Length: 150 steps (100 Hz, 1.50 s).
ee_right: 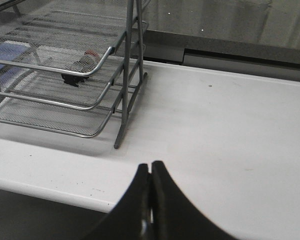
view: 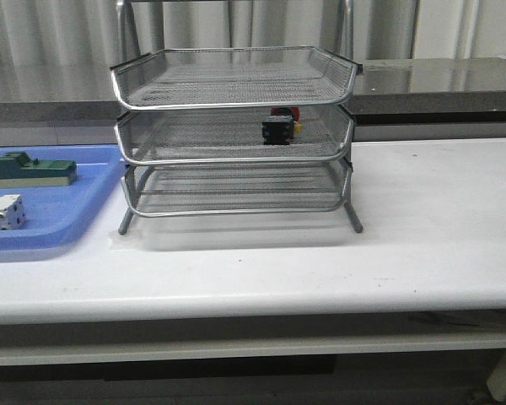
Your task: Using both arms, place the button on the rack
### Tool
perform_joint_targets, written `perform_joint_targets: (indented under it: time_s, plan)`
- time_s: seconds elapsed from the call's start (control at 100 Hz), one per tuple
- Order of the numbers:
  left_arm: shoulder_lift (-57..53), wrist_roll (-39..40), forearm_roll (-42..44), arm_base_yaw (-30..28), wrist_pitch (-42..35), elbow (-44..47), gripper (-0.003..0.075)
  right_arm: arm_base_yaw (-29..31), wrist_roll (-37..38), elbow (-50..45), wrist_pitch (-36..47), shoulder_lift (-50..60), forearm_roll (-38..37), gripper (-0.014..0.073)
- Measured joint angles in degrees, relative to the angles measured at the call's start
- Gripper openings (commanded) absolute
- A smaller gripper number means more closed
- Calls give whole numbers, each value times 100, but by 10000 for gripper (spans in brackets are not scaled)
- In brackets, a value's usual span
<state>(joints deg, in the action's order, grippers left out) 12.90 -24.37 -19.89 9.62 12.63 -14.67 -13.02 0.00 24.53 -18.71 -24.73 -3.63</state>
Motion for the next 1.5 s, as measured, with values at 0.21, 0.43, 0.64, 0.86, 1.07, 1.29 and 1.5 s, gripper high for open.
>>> perform_joint_targets:
  time_s: [0.21,0.43,0.64,0.86,1.07,1.29,1.5]
  plan:
    - [0,0,0,0,0,0,-20,0,30,-321,207,331,0,-57]
    - [0,0,0,0,0,0,-20,111,50,-1144,719,1238,83,-57]
    - [0,0,0,0,0,0,-20,525,64,-1842,903,2111,196,-57]
    - [0,0,0,0,0,0,-20,574,67,-2430,1320,2517,397,-57]
    - [0,0,0,0,0,0,-20,574,76,-2613,1622,2526,462,-57]
    - [0,0,0,0,0,0,-20,574,76,-2613,1666,2526,470,-57]
    - [0,0,0,0,0,0,-20,574,76,-2613,1666,2526,470,-57]
